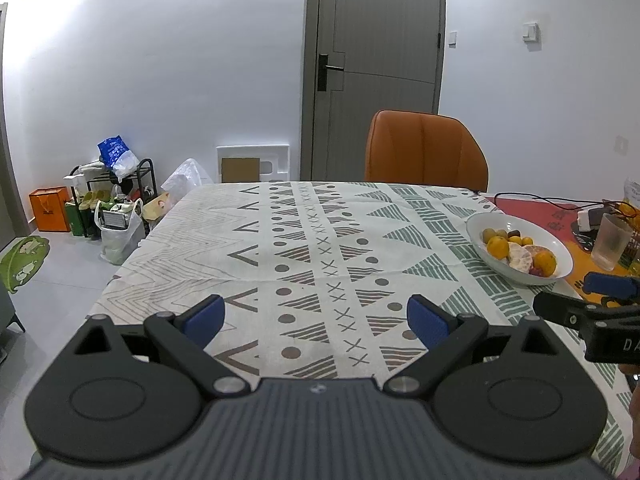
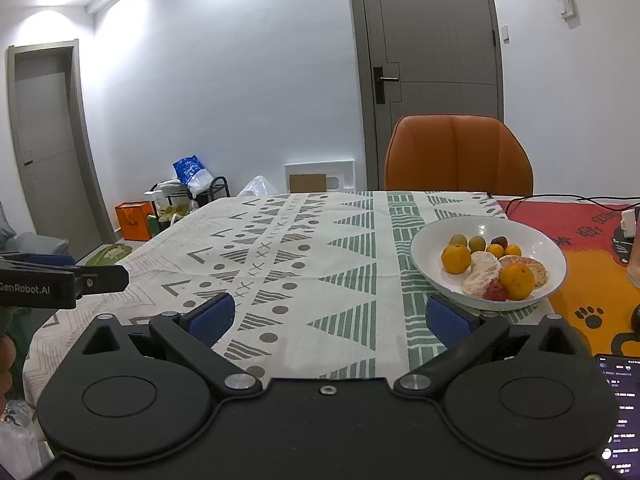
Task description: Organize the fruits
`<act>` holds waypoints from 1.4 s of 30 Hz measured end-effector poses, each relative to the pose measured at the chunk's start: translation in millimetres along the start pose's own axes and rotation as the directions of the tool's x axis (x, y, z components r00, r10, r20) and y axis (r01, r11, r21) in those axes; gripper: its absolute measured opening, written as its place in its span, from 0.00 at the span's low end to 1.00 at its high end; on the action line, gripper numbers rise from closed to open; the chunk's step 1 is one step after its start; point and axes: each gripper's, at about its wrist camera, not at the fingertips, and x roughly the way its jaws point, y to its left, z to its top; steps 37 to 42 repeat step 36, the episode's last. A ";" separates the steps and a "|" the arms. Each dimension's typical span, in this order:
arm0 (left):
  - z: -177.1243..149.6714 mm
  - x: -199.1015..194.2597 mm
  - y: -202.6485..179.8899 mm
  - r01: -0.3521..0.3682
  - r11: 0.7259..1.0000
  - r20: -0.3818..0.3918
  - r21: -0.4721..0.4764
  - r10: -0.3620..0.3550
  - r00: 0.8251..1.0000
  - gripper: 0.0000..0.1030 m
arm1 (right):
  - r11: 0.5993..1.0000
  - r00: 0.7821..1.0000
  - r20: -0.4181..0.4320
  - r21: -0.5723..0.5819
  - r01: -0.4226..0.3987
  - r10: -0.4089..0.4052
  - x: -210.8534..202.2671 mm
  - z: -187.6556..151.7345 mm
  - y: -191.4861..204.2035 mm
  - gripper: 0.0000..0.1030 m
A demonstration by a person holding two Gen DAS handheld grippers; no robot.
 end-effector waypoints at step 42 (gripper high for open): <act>-0.3 -3.4 -3.9 0.010 1.000 0.013 0.023 -0.011 1.000 0.94 | 1.000 1.000 0.002 -0.008 0.009 -0.009 -0.2 0.6 -0.5 1.00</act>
